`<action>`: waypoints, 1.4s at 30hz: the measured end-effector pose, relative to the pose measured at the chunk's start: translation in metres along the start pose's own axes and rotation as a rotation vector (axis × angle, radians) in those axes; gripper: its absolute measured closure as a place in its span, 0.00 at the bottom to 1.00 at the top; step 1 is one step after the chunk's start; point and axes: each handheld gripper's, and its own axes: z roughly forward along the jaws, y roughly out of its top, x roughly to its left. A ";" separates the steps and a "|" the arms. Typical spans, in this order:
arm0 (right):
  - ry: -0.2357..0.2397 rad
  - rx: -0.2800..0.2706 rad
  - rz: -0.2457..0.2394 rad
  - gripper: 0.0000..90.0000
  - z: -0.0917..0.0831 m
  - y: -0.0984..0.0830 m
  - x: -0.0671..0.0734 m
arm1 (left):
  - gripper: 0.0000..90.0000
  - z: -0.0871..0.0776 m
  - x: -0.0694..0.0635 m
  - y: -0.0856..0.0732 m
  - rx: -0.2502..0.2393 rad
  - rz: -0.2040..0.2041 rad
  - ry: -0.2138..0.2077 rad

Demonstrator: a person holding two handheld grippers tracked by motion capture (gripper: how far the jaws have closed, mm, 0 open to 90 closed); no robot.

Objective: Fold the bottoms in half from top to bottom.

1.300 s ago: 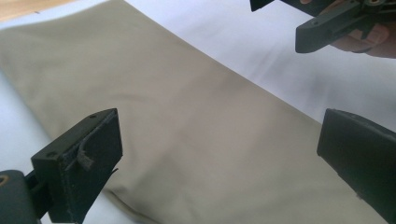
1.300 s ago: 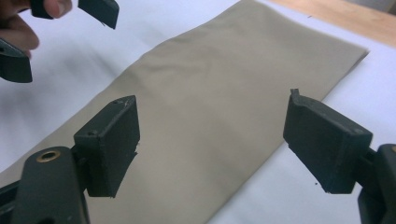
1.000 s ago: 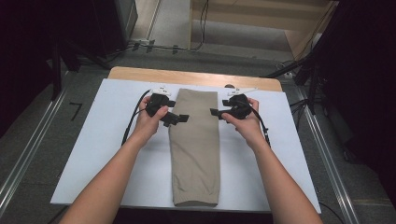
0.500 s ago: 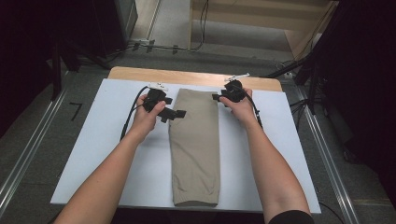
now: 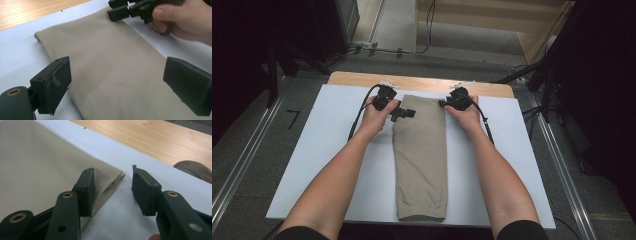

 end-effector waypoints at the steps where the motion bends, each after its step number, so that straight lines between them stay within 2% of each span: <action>1: -0.001 0.000 0.003 0.61 0.000 0.000 0.001 | 0.09 0.003 0.004 0.003 -0.001 -0.012 0.010; 3: -0.004 -0.002 -0.004 0.65 0.000 -0.001 0.003 | 0.16 0.008 0.011 0.010 0.005 -0.023 0.058; 5: -0.005 0.000 0.005 0.67 0.000 -0.001 0.004 | 0.19 0.014 0.019 0.016 0.024 -0.036 0.099; 7: -0.008 -0.004 0.012 0.68 0.000 -0.001 0.006 | 0.26 0.020 0.026 0.021 0.027 -0.029 0.164; 8: -0.008 -0.004 0.010 0.69 0.000 -0.001 0.006 | 0.30 0.022 0.031 0.022 0.025 -0.038 0.183; 9: -0.008 -0.003 0.013 0.69 0.000 -0.001 0.006 | 0.37 0.024 0.036 0.024 0.025 -0.060 0.183; 10: -0.010 -0.002 0.021 0.69 0.000 -0.001 0.006 | 0.38 0.028 0.041 0.025 0.029 -0.075 0.190; 12: -0.021 0.000 0.027 0.70 0.000 -0.001 0.007 | 0.43 0.034 0.048 0.024 0.052 -0.077 0.217; 15: -0.020 0.001 0.029 0.71 0.000 -0.001 0.007 | 0.48 0.045 0.054 0.021 0.089 -0.083 0.210; 18: -0.008 0.001 0.030 0.72 0.000 -0.001 0.005 | 0.49 0.049 0.054 0.022 0.060 -0.086 0.221; 22: -0.007 0.003 0.031 0.75 0.000 0.000 0.004 | 0.48 0.058 0.045 0.021 0.066 0.027 0.270; 24: -0.004 0.000 0.031 0.76 0.000 0.000 0.004 | 0.52 0.059 0.043 0.022 0.072 0.046 0.293; 25: 0.000 -0.003 0.032 0.79 0.000 -0.001 0.004 | 0.56 0.059 0.043 0.022 0.070 0.031 0.289; 26: 0.018 -0.005 0.030 0.91 0.000 -0.001 0.003 | 0.61 0.058 0.044 0.022 0.061 0.011 0.284; 27: 0.040 -0.007 0.021 0.93 0.000 -0.001 0.004 | 0.64 0.057 0.044 0.021 0.052 -0.006 0.279; 29: 0.023 -0.004 0.006 0.94 0.000 0.000 0.007 | 0.74 0.056 0.043 0.018 0.045 -0.009 0.283; 31: 0.027 -0.006 0.024 0.95 0.000 0.000 0.007 | 0.84 0.056 0.041 0.017 0.047 -0.009 0.268; 33: 0.040 -0.003 0.041 0.95 0.000 0.000 0.005 | 0.93 0.054 0.038 0.017 0.045 0.001 0.276; 35: 0.052 -0.004 0.046 0.96 -0.001 -0.001 0.004 | 0.96 0.053 0.035 0.016 0.032 -0.003 0.278; 36: 0.050 -0.004 0.033 0.96 -0.002 -0.001 0.004 | 0.96 0.052 0.034 0.017 0.022 -0.001 0.279; 38: 0.028 -0.002 -0.023 0.97 -0.004 0.000 0.006 | 0.97 0.048 0.033 0.020 -0.009 -0.004 0.263; 42: 0.018 -0.038 -0.038 0.97 -0.012 0.009 0.005 | 0.97 0.038 0.030 0.031 -0.046 0.021 0.262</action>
